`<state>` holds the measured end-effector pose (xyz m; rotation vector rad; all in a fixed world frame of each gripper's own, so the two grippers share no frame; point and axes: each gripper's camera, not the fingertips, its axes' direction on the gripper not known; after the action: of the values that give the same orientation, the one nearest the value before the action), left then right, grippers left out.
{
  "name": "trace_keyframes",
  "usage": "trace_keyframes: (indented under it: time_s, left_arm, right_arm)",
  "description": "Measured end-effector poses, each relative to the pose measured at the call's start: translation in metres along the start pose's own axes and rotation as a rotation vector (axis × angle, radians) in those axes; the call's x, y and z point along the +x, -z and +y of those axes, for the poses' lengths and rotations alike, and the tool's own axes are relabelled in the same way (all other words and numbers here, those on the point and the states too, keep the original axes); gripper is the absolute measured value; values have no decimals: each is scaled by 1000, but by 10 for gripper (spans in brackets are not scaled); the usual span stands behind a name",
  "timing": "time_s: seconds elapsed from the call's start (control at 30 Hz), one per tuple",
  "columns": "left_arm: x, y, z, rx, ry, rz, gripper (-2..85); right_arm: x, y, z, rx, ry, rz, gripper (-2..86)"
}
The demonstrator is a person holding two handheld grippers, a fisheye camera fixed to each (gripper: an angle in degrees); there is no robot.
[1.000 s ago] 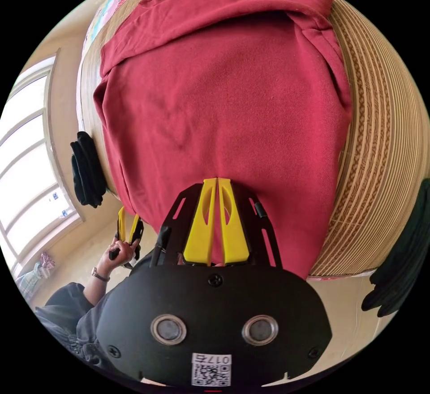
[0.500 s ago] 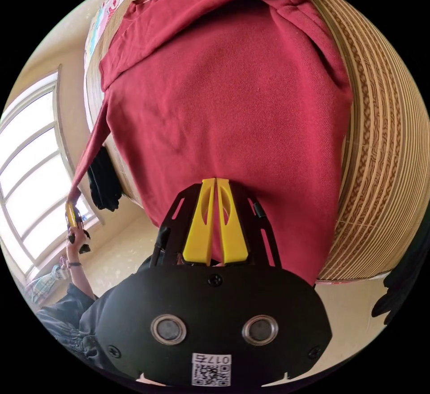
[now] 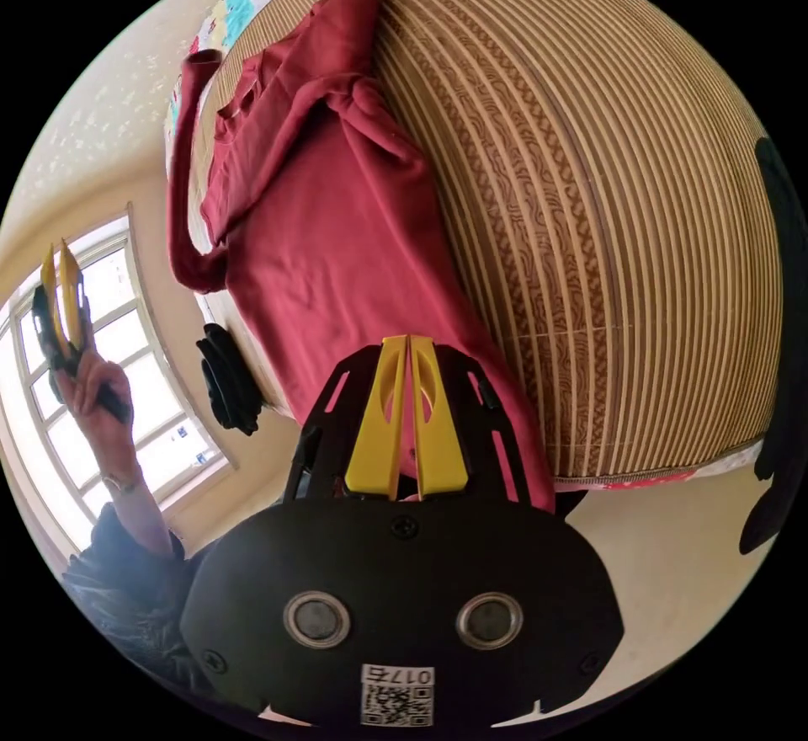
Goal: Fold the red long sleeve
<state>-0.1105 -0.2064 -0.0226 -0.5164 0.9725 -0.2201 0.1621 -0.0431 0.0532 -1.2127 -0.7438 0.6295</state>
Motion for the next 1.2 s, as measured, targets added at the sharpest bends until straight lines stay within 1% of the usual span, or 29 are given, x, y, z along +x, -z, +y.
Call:
trace_keyframes:
  time_s: [0.07,0.17,0.23,0.3,0.37,0.43,0.5,0.6,0.67,0.7,0.83,0.97,1.03,1.1,1.2]
  left_arm:
    - [-23,-8,42,-37,108,-47,64]
    - [-61,19,115,-71,256,-199,86]
    - [-81,42,152,-119,311,-300,100]
    - [-107,57,193,-276,360,-382,125]
    - [-124,59,219,-396,385,-403,139]
    - [-132,56,241,-489,366,-387,143]
    - [-136,47,263,-608,339,-357,139]
    - [-133,35,277,-702,301,-325,136]
    - [-132,35,278,-701,293,-337,139]
    - [-134,37,277,-684,303,-337,141]
    - [-151,43,269,-669,340,-290,131]
    - [-161,73,271,-655,336,-302,94]
    - [-167,93,274,-628,377,-281,108]
    - [-170,122,275,-568,410,-322,157]
    - [-173,146,268,-505,420,-328,160]
  right_arm:
    - [11,19,14,22,16,14,38]
    - [19,40,37,32,75,58,67]
    - [24,48,50,10,109,92,84]
    - [29,50,63,-38,138,150,98]
    - [38,43,79,-142,162,226,116]
    - [44,36,91,-224,161,246,125]
    - [47,34,105,-259,166,245,128]
    - [55,34,118,-294,95,179,128]
    - [59,33,124,-302,36,83,126]
    - [59,33,125,-299,22,74,124]
    - [56,41,124,-262,-45,76,97]
    - [48,58,129,-286,-20,82,88]
    - [45,66,133,-283,-18,90,93]
    - [43,73,137,-275,-25,95,100]
    - [42,78,140,-272,-45,84,106]
